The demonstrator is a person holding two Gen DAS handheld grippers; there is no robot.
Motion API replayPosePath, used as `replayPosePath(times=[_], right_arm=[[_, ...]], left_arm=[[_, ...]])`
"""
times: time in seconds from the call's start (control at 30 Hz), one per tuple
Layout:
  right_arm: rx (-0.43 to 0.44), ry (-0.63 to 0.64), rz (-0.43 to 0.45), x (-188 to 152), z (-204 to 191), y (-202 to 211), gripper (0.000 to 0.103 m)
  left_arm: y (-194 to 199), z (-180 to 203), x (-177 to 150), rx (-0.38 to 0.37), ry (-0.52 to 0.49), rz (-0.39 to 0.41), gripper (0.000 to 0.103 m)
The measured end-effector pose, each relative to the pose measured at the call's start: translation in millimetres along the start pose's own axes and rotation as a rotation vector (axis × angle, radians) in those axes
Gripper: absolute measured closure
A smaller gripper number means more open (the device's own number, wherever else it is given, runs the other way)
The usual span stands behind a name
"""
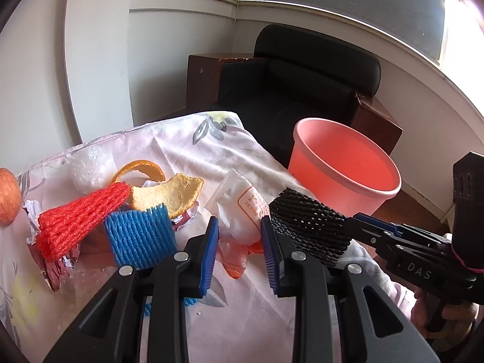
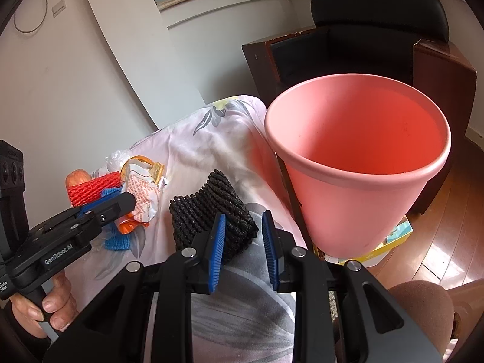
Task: Collect trash
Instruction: 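Grasp the white plastic bag with the left tool while the right tool grasps the black mesh sleeve, then carry the white bag and black mesh sleeve over the pink bucket with both tools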
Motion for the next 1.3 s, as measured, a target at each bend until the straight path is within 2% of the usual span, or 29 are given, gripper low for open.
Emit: replayPosePath(times=[0.2,0.27,0.4,0.83,1.1,1.3], right_arm=[[-0.007,0.013,-0.026,-2.2,-4.3,-6.2,0.078],[-0.001,0.026,-0.017,-3.6,-7.3,-3.8,0.089],[0.02,0.053,0.017,-3.5,-17.2,6.9,0.092],[0.056,0.087,0.128,5.7,-39.8,48.6,0.092],[0.043,0.064,0.202,17.0,-28.2,73.8,0.092],[0.005,0.029,0.268,36.0,-4.9,95.3,0.092]], left_arm=[[11.9,-0.3,-1.2,-0.002,0.009,0.015,0.076],[16.1,-1.0,-1.7,-0.003,0.013,0.02,0.076],[25.2,-1.5,-3.2,0.001,0.016,0.034,0.076],[56.8,2.5,0.3,-0.009,0.025,0.093,0.076],[62.7,20.6,11.9,-0.017,-0.003,0.113,0.076],[60.8,44.2,28.0,-0.029,-0.043,0.132,0.076]])
Point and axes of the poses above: each gripper's, at about its wrist camera, not at the fingertips, and y roughly against the way its jaws point, z to its right, x to its top, the point moved 8 cm from there along -y, roughly the way its jaws point, and after that the axes turned 10 degrees about -z, right-handed, at the moved point
